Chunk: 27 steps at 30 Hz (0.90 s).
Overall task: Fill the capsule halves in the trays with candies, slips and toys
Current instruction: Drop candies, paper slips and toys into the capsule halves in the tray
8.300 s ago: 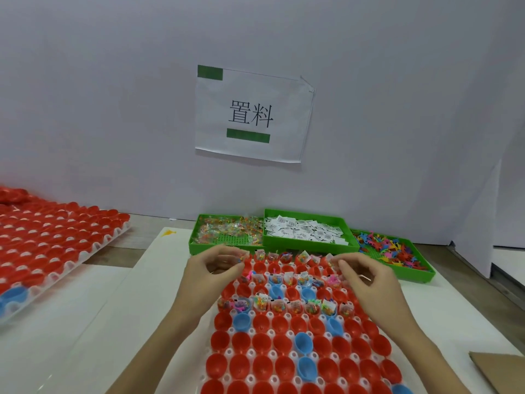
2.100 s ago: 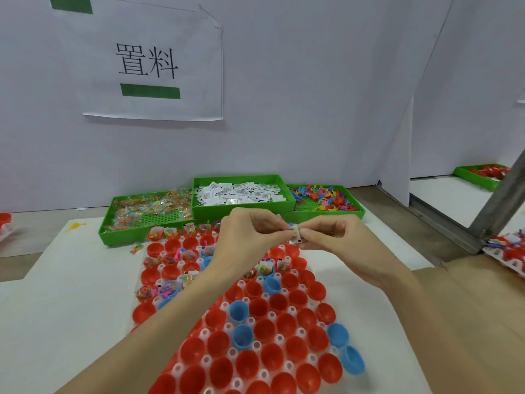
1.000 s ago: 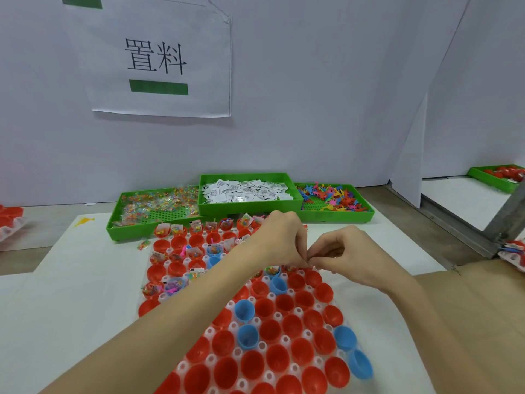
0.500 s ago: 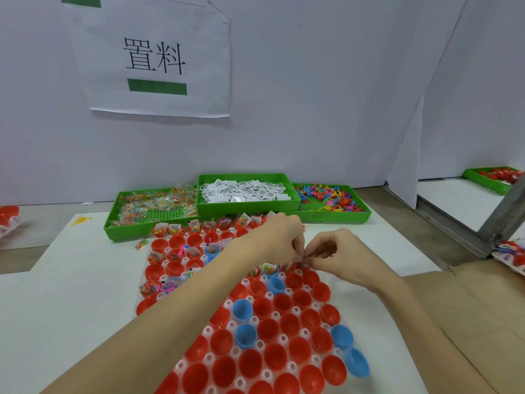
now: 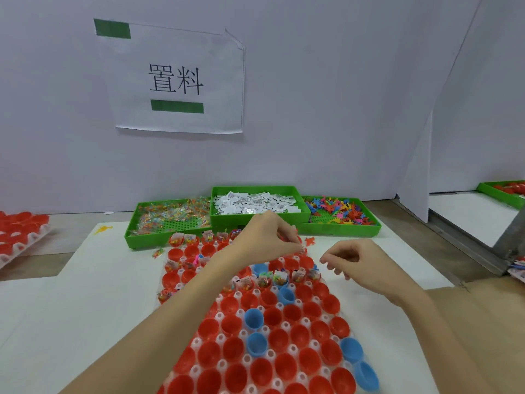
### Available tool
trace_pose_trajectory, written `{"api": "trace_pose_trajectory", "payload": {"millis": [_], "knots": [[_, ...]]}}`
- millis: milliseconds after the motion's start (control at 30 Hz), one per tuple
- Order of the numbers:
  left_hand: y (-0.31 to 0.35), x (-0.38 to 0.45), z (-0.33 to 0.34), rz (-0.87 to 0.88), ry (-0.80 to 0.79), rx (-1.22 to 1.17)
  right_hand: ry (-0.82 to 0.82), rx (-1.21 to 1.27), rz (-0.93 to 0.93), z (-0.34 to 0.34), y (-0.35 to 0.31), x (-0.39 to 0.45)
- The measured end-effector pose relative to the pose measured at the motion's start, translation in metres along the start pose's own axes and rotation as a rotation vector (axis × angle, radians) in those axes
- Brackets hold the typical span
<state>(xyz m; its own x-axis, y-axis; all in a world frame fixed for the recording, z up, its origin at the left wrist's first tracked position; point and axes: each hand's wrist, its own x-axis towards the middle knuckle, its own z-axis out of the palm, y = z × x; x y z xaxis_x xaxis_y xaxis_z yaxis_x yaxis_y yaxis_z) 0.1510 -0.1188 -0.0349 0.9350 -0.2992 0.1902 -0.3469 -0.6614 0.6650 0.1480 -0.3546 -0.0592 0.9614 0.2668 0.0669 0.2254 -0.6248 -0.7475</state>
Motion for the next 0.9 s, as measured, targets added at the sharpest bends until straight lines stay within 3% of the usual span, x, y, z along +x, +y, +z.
{"api": "trace_pose_trajectory", "payload": {"millis": [200, 367, 500, 667, 900], "knots": [[-0.073, -0.022, -0.06, -0.193, 0.438, 0.185, 0.162, 0.051, -0.107, 0.009, -0.009, 0.0], [-0.151, -0.046, -0.114, -0.498, 0.59, 0.338, 0.146, 0.133, -0.251, 0.029, -0.026, -0.004], [-0.179, -0.059, -0.137, -0.621, 0.48, 0.417, 0.143, 0.127, -0.285, 0.041, -0.03, -0.005], [-0.175, -0.053, -0.141, -0.619, 0.269, 0.553, 0.152, 0.141, -0.292, 0.047, -0.03, -0.005], [-0.177, -0.054, -0.133, -0.561, 0.398, 0.547, 0.176, 0.142, -0.307, 0.046, -0.028, -0.006]]}}
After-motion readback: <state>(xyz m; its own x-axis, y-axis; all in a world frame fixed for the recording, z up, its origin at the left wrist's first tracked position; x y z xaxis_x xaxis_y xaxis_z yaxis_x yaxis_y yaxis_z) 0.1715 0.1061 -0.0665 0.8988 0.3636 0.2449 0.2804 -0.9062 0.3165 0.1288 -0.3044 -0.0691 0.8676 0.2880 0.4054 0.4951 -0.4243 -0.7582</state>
